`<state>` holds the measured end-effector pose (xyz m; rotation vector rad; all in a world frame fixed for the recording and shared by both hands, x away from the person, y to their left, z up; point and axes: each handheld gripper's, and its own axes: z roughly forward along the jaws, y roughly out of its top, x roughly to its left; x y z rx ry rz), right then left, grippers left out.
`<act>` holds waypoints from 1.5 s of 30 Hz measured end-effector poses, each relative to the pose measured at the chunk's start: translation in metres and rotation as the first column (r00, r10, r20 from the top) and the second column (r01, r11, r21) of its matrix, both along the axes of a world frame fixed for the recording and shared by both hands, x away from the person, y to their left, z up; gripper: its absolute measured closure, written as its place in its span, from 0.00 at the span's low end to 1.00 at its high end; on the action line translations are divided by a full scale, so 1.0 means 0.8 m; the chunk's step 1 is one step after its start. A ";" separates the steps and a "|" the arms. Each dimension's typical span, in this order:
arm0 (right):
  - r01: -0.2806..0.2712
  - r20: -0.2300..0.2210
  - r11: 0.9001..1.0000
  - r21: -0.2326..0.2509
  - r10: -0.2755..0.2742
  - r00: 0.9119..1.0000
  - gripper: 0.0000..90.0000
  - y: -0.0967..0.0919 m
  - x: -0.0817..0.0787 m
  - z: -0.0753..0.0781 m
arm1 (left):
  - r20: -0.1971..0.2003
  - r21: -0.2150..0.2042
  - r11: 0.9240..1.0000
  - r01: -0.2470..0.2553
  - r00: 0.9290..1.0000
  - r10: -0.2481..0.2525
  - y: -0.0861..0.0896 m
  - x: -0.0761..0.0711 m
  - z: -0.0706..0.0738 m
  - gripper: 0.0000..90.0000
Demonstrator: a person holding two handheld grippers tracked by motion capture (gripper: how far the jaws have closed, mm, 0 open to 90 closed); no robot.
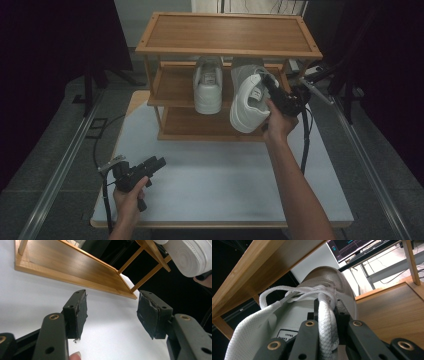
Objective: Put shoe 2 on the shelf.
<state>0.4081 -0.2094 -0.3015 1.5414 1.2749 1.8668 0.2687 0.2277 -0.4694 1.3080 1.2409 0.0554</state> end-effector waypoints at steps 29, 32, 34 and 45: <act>0.066 -0.044 0.998 -0.009 -0.066 0.997 0.93 0.020 0.048 0.002 | -0.008 0.000 1.000 -0.004 1.000 0.004 -0.001 -0.001 -0.001 0.45; 0.074 -0.047 0.997 -0.012 -0.075 0.996 0.92 0.021 0.053 0.002 | -0.012 -0.001 1.000 -0.004 1.000 0.004 -0.001 0.000 -0.002 0.45; 0.079 -0.046 0.997 -0.021 -0.080 0.996 0.92 0.022 0.057 0.001 | -0.011 0.000 1.000 0.000 1.000 0.000 -0.001 0.000 -0.003 0.46; 0.104 -0.056 0.995 0.002 -0.104 0.993 0.91 0.021 0.067 -0.003 | -0.020 0.007 1.000 0.001 1.000 -0.001 -0.003 0.001 -0.006 0.46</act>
